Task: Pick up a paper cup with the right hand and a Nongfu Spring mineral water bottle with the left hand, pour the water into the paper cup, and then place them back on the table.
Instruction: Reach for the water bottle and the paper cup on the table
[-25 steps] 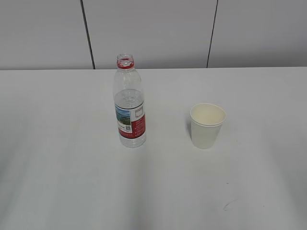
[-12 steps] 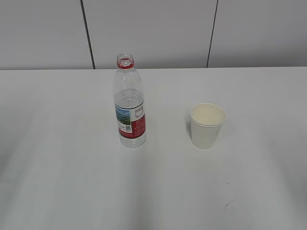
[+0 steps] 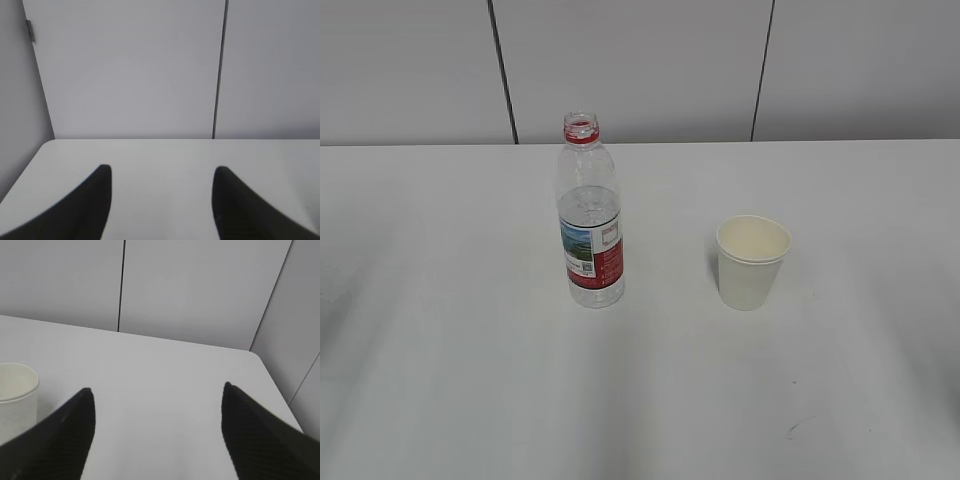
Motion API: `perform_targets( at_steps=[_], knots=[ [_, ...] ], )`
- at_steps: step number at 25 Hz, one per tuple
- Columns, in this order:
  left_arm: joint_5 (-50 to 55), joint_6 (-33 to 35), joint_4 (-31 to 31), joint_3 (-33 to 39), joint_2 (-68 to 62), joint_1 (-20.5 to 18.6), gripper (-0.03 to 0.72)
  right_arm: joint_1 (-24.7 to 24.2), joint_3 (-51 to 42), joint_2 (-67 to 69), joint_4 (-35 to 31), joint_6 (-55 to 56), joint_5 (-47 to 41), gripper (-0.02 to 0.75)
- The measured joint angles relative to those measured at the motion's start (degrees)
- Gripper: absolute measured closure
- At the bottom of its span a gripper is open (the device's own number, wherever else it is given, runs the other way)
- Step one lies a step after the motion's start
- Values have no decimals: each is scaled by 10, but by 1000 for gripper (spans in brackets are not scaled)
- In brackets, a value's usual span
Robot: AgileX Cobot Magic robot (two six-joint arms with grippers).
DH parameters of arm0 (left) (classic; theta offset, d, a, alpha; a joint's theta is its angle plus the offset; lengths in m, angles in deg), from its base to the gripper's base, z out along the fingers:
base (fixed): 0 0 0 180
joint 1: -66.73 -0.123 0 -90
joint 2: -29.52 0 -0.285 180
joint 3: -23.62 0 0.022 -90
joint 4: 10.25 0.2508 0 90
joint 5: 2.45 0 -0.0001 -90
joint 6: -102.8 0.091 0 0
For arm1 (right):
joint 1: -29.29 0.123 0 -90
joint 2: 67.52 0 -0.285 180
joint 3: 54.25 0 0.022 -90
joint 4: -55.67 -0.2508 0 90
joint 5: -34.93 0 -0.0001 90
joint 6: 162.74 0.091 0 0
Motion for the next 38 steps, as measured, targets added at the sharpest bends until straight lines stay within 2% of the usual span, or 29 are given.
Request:
perform_targets(
  at_steps=[5,10,15,21,33,38],
  knots=[
    [-41,0,27,0,-42,11,295,0,0,67,0,0,66,157],
    [-96,0,85,0,-103,63,295,0,0,133,7,0,120,157],
    [-168,0,94,0,-187,91,295,0,0,179,51,14,176,157],
    [-246,0,97,0,-243,100,295,0,0,251,104,41,241,157],
    [-215,-29,97,-1,-249,100,295,0,6,387,139,70,367,157],
    [-213,-48,97,-1,-250,101,295,0,14,417,190,97,381,157]
  ],
)
